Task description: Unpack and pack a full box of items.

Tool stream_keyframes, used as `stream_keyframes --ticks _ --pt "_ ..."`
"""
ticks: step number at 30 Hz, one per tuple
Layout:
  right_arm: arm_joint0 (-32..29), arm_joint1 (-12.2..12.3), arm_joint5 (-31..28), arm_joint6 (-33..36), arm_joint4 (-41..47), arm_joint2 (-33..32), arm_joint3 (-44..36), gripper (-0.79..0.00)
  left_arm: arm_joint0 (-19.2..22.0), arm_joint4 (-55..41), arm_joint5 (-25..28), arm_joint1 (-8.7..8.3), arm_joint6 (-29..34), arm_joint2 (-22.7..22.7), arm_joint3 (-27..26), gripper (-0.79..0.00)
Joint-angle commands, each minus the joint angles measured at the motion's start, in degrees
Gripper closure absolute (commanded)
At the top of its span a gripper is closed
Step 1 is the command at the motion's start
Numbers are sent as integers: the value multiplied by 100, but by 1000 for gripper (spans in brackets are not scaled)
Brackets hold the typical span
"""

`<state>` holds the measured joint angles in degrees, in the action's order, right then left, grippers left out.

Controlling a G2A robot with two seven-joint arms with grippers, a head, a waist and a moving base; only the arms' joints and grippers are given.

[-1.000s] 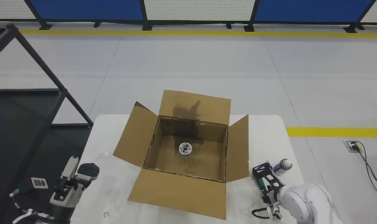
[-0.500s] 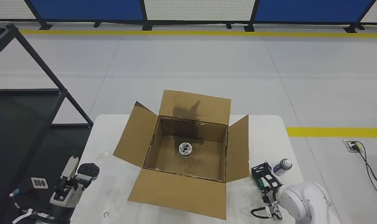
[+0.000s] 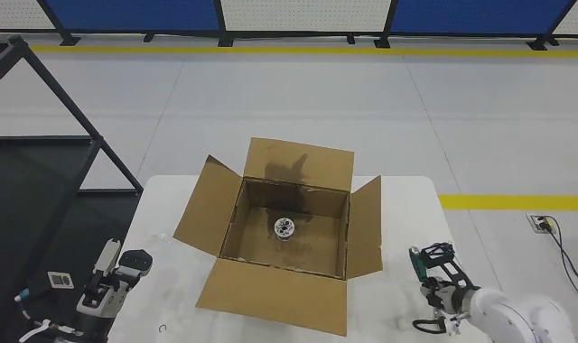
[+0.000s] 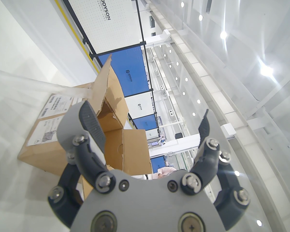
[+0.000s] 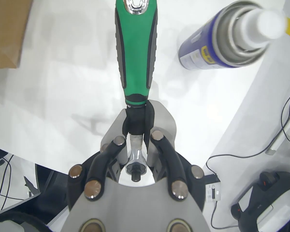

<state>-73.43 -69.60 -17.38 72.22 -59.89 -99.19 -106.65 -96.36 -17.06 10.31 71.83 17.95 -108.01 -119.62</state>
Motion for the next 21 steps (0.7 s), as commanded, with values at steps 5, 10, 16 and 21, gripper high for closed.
stream_keyframes --ticks 5,10,16,21 --pt "-647 56 -173 -343 889 -689 -1047 0 0 0 0 0 0 0 0 -785" --pt "-1071 81 -147 -661 1250 -947 -1798 0 0 0 0 0 0 0 0 -785" --pt "-1277 95 -50 -755 1405 -1072 -2056 0 0 0 0 0 0 0 0 -785" --pt "-1277 95 -50 -755 1405 -1072 -2056 0 0 0 0 0 0 0 0 -785"
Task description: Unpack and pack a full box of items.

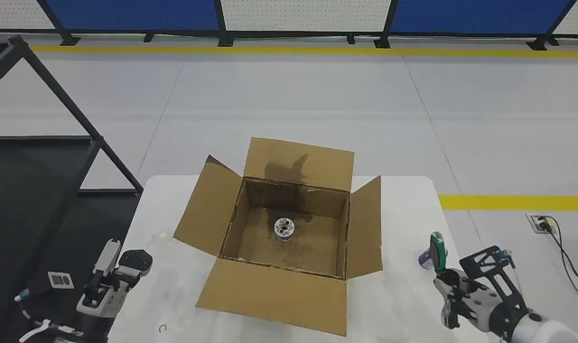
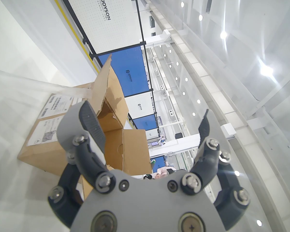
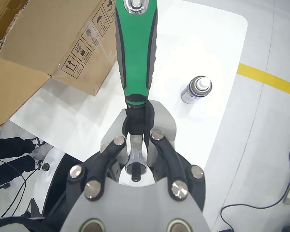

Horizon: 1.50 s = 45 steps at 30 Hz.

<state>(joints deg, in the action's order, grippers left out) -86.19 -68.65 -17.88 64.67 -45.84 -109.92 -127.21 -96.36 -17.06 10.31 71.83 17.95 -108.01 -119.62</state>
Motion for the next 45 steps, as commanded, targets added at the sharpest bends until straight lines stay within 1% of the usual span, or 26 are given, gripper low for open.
stream_keyframes --ticks 1,3,5,10,13,16,19,20,22,26,27,28,43,45 --pt "0 0 0 0 0 0 0 0 0 0 0 0 0 0 0 -785" --pt "0 0 0 0 0 0 0 0 0 0 0 0 0 0 0 -785" --pt "-60 2 -7 -244 61 3 -67 0 0 0 0 0 0 0 0 -785" --pt "-24 36 179 -294 270 80 -744 0 0 0 0 0 0 0 0 -785" --pt "395 79 125 -271 449 310 -744 0 0 0 0 0 0 0 0 -785" --pt "929 127 211 -16 646 646 -744 0 0 0 0 0 0 0 0 -785" --pt "1522 157 598 259 793 1092 -744 0 0 0 0 0 0 0 0 -785" --pt "1711 159 845 339 879 1231 -744 0 0 0 0 0 0 0 0 -785" --pt "2121 172 1116 568 985 1565 -744 0 0 0 0 0 0 0 0 -785" --pt "2771 158 1998 709 1027 2220 -744 0 0 0 0 0 0 0 0 -785" --pt "2889 151 2314 688 940 2342 -705 0 0 0 0 0 0 0 0 -785" --pt "2928 147 2447 654 898 2369 -687 0 0 0 0 0 0 0 0 -785" --pt "2914 146 2446 608 899 2375 -680 0 0 0 0 0 0 0 0 -785" --pt "2893 147 2327 458 849 2593 -596 0 0 0 0 0 0 0 0 -785"
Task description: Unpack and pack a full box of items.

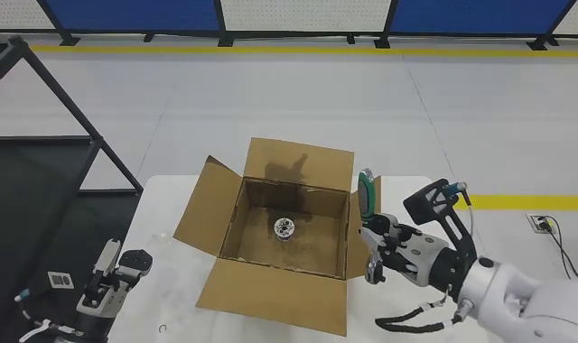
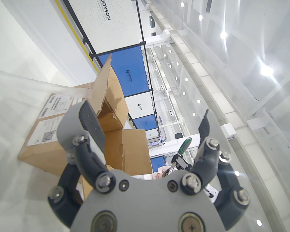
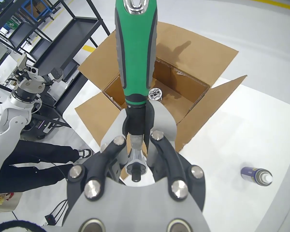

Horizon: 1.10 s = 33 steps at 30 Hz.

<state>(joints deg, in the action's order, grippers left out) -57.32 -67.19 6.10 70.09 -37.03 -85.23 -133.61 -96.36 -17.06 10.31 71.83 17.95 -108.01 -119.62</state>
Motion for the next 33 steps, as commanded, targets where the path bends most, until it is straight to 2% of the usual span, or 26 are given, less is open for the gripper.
stream_keyframes --ticks 1,7,16,20,25,33 --pt "82 -3 -74 -157 -83 259 116 0 0 0 0 0 0 0 0 -785" --pt "1081 -84 199 -132 -621 1470 859 0 0 0 0 0 0 0 0 -785" --pt "2416 -368 695 -250 -1109 3065 2268 0 0 0 0 0 0 0 0 -785" --pt "2748 -477 844 -340 -1327 3432 2768 0 0 0 0 0 0 0 0 -785" --pt "2959 -572 712 -312 -1360 3710 3297 0 0 0 0 0 0 0 0 -785" --pt "2980 -581 707 -291 -1377 3734 3357 0 0 0 0 0 0 0 0 -785"
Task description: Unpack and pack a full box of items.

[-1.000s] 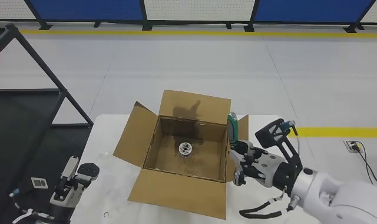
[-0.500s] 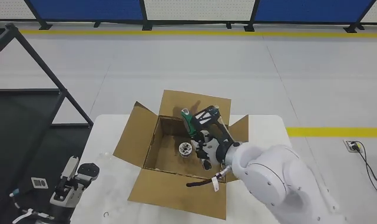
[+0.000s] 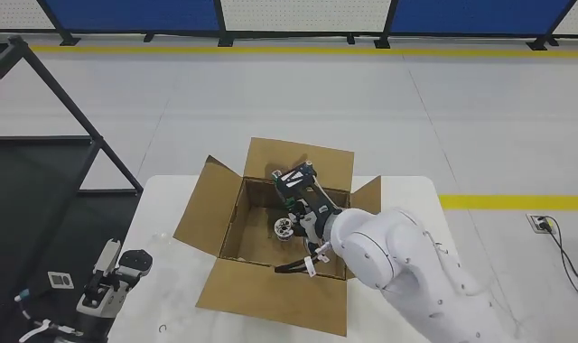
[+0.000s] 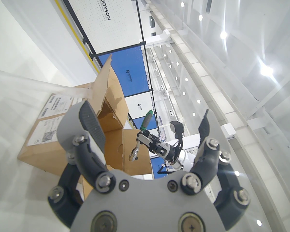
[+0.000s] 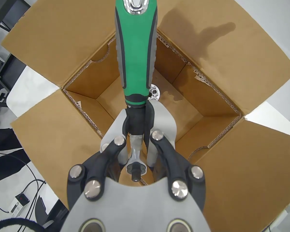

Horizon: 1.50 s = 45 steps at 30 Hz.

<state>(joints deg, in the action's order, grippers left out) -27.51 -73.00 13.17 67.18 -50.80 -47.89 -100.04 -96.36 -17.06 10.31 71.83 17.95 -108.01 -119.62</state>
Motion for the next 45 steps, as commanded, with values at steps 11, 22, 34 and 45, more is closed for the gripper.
stream_keyframes --ticks 11,22,34,45 --pt "286 -209 -9 -173 -4 455 1099 0 0 0 0 0 0 0 0 -785" --pt "1208 -783 -254 -298 494 1202 3186 0 0 0 0 0 0 0 0 -785" --pt "1454 -1045 -178 487 389 1486 3869 0 0 0 0 0 0 0 0 -785" --pt "1531 -1220 -22 477 487 1581 4332 0 0 0 0 0 0 0 0 -785"
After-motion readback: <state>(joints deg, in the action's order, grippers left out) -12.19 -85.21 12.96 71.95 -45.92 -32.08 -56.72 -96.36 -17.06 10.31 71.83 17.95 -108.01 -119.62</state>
